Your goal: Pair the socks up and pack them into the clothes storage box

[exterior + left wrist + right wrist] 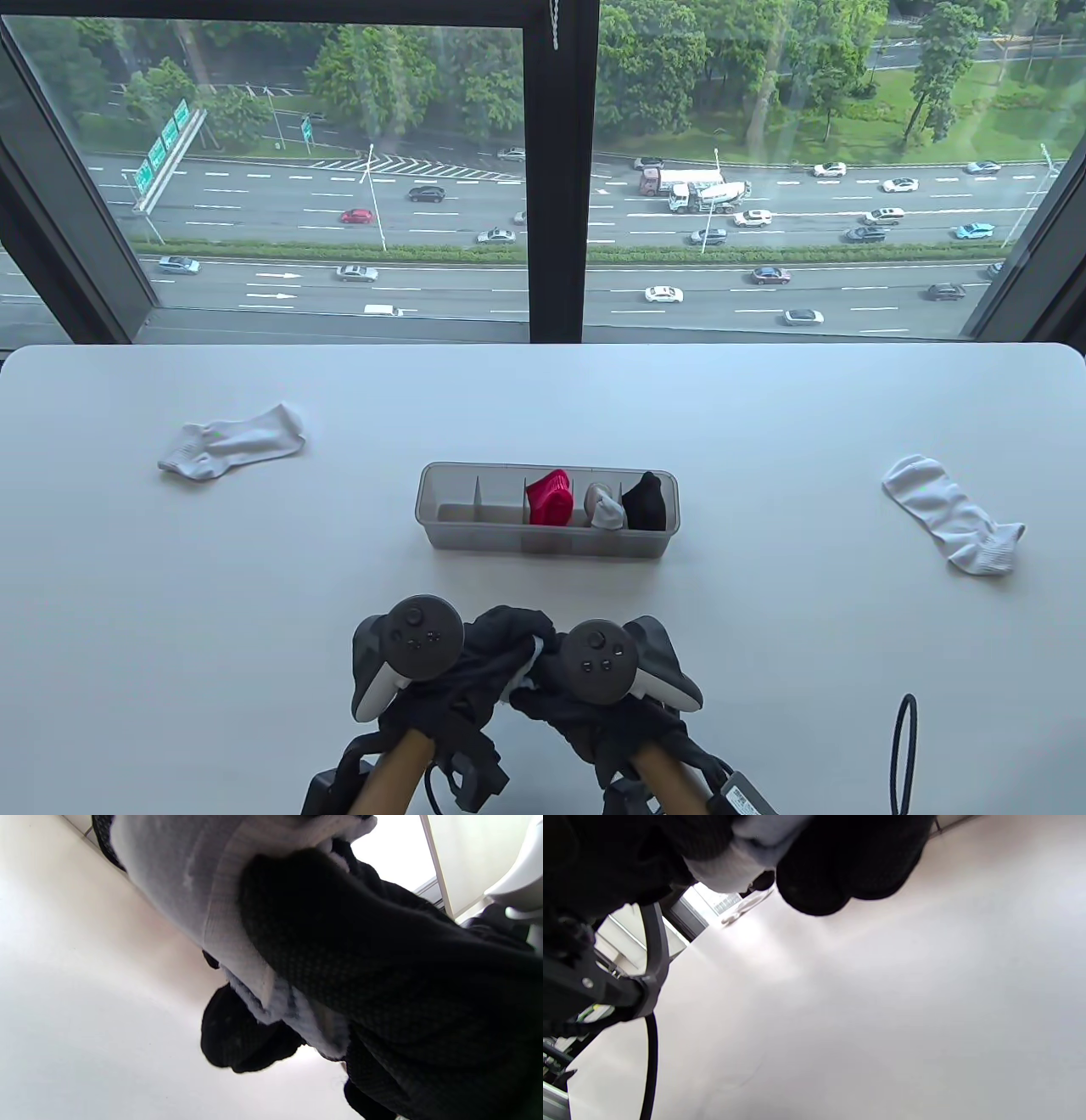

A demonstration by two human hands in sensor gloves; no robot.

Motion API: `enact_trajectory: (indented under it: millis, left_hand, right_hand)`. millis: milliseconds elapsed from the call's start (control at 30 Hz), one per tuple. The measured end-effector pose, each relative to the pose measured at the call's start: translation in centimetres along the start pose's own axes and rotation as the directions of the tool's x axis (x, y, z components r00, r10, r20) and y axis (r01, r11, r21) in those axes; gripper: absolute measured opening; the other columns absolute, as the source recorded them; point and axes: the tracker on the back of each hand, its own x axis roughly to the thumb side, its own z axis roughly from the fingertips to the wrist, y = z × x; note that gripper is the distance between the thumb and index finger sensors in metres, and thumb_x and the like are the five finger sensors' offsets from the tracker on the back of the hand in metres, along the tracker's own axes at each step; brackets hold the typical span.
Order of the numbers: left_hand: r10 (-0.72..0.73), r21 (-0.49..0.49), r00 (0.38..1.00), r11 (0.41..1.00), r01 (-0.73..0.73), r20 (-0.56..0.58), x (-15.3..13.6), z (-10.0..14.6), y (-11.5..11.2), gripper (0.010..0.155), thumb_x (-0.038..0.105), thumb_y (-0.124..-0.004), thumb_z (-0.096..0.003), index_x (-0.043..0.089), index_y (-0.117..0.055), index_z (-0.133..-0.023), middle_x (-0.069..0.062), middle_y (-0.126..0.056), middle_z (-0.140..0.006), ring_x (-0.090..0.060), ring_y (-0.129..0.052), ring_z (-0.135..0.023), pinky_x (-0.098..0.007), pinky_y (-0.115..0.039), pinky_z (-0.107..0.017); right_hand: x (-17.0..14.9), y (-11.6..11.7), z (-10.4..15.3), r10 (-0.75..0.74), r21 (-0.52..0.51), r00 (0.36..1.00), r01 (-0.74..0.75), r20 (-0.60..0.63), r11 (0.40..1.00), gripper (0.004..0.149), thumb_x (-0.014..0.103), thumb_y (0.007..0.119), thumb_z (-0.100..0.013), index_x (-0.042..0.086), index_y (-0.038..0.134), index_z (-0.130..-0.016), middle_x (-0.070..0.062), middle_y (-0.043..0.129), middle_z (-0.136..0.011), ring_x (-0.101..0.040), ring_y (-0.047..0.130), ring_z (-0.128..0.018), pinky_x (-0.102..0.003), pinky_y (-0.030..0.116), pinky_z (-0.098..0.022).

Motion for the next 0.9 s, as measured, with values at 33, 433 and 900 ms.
enact_trajectory:
  millis: [33,433,900]
  left_hand:
    - [0.082,0.014,0.997,0.997,-0.082,-0.004,0.0,0.1,0.1,0.048,0.031,-0.060,-0.0578,0.018,-0.066,-0.104,-0.019,-0.074,-0.103,-0.047,-0.086,-0.086,-0.060,-0.074,-0.062]
    - [0.081,-0.052,0.994,0.996,-0.078,0.069,1.2,0.5,-1.0,0.056,0.031,-0.058,-0.0571,0.014,-0.050,-0.110,-0.028,-0.066,-0.098,-0.043,-0.088,-0.074,-0.057,-0.076,-0.060]
    - [0.178,0.071,0.978,0.983,-0.171,-0.106,-0.6,0.4,-0.5,0.064,0.031,-0.060,-0.0572,0.011,-0.036,-0.112,-0.026,-0.088,-0.085,-0.037,-0.103,-0.062,-0.056,-0.085,-0.052]
  right_hand:
    - [-0.3,-0.5,0.2,-0.116,-0.075,0.993,0.115,-0.003,0.991,0.047,0.039,0.071,-0.057,0.031,0.068,-0.103,-0.024,0.068,-0.097,-0.021,0.091,-0.068,-0.043,0.082,-0.057]
    - [-2.2,-3.8,2.2,-0.253,-0.426,0.967,0.216,-0.032,0.879,0.056,0.046,0.078,-0.050,0.019,0.063,-0.097,-0.018,0.088,-0.087,-0.012,0.103,-0.052,-0.034,0.092,-0.047]
    - [-0.6,-3.4,3.0,0.056,-0.521,0.998,-0.065,-0.033,0.851,0.062,0.044,0.072,-0.057,0.015,0.051,-0.108,-0.019,0.071,-0.100,-0.032,0.088,-0.084,-0.050,0.078,-0.064]
